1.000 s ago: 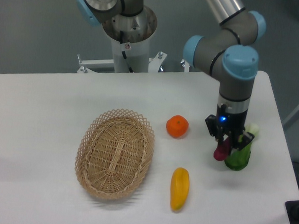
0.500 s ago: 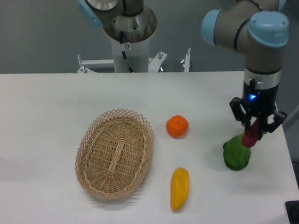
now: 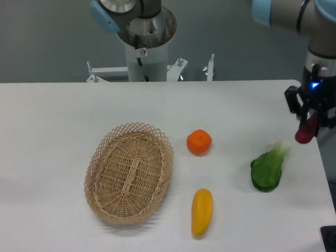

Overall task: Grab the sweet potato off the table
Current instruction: 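Raise the sweet potato higher, carrying it off the table edge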

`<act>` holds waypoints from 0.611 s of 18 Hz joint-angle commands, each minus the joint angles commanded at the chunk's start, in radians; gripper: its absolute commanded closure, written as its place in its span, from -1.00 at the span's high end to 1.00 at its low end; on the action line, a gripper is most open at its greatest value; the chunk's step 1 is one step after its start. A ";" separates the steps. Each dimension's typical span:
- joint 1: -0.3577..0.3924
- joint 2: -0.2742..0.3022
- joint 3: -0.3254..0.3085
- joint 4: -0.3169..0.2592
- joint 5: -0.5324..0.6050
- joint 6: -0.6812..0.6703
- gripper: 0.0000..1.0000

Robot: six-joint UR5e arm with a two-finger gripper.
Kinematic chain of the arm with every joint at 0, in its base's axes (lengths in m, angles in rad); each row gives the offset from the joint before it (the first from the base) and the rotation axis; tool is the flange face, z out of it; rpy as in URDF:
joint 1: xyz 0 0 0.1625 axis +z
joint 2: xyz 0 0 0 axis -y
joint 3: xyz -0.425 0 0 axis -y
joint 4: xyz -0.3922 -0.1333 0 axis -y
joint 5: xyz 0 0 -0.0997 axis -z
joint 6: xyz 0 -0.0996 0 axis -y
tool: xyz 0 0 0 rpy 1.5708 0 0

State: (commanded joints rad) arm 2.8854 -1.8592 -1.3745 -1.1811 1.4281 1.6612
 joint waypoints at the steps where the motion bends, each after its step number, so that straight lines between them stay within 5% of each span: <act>1: 0.000 0.000 0.006 0.000 0.000 0.000 -0.47; 11: -0.002 0.000 0.017 0.001 0.002 -0.003 -0.46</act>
State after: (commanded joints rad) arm 2.8839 -1.8592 -1.3576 -1.1796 1.4297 1.6582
